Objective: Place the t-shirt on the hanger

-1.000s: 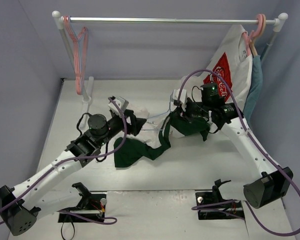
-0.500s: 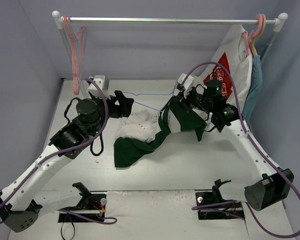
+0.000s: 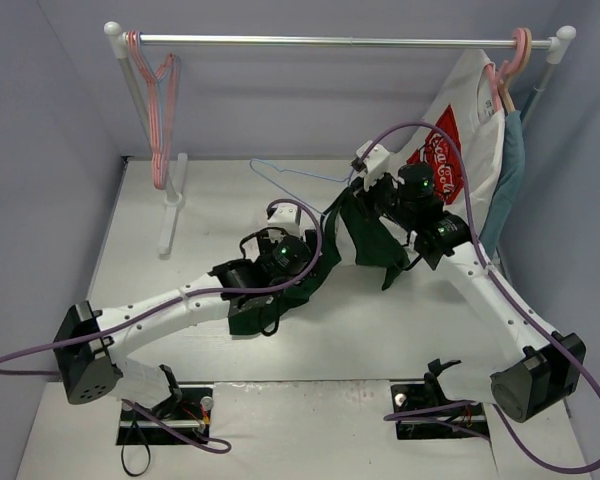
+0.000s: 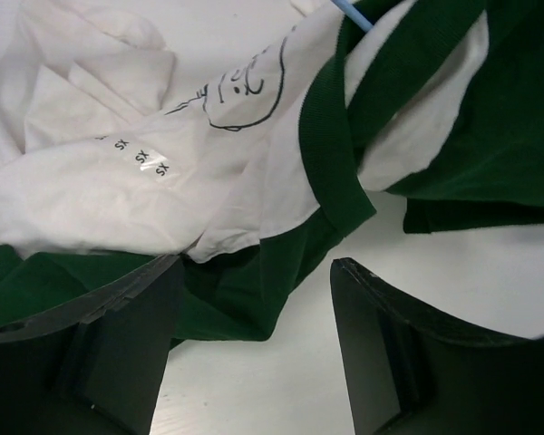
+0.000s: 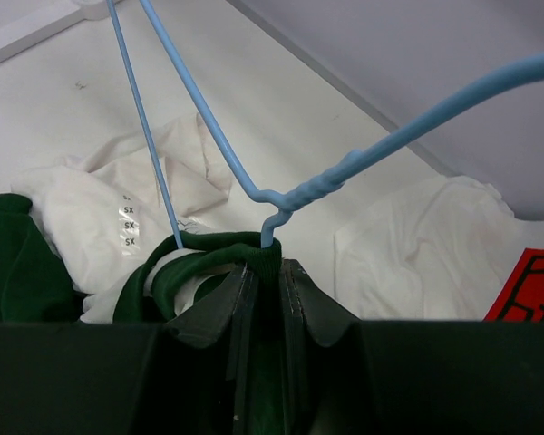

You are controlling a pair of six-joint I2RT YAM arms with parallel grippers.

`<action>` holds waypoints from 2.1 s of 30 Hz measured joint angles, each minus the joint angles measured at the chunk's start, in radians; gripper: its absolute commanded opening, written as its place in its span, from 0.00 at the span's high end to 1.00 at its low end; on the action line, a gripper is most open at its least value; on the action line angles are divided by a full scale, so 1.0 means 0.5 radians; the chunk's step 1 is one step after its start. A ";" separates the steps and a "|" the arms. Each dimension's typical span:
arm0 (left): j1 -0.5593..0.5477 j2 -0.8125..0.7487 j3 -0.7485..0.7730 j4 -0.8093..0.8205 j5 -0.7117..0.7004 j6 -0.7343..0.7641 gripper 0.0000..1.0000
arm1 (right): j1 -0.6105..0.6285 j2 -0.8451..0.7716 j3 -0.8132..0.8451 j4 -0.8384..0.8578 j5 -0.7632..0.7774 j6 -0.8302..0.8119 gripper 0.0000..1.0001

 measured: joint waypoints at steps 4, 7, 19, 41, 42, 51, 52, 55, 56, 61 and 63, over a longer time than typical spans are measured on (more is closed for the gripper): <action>-0.059 0.135 0.060 0.006 -0.202 -0.135 0.35 | 0.034 0.000 -0.053 0.019 0.069 0.043 1.00; -0.107 0.250 0.161 0.008 -0.323 -0.205 0.35 | 0.080 0.000 -0.079 0.026 0.113 0.066 1.00; -0.215 0.763 0.536 -0.154 -0.673 -0.374 0.35 | 0.140 0.000 -0.106 0.063 0.224 0.153 1.00; 0.586 0.076 0.047 0.010 -0.048 0.286 0.89 | 0.138 -0.154 -0.138 -0.048 0.190 0.036 1.00; 0.667 0.028 0.084 0.005 0.056 0.356 0.89 | 0.139 -0.160 -0.140 -0.048 0.172 0.032 1.00; 0.926 0.018 0.414 -0.269 0.669 0.728 0.82 | 0.142 -0.294 -0.246 -0.013 0.086 -0.056 1.00; 0.945 0.028 0.430 -0.310 0.716 0.743 0.80 | 0.142 -0.309 -0.255 -0.013 0.084 -0.066 1.00; 1.013 0.046 0.449 -0.397 0.842 0.781 0.67 | 0.142 -0.336 -0.275 -0.014 0.075 -0.101 1.00; 1.034 0.046 0.449 -0.417 0.867 0.786 0.63 | 0.142 -0.340 -0.279 -0.014 0.077 -0.109 1.00; 1.094 -0.011 0.333 -0.394 0.866 0.754 0.48 | 0.142 -0.342 -0.299 -0.015 0.095 -0.114 1.00; 1.096 -0.045 0.258 -0.388 0.804 0.710 0.45 | 0.142 -0.340 -0.299 -0.014 0.113 -0.105 1.00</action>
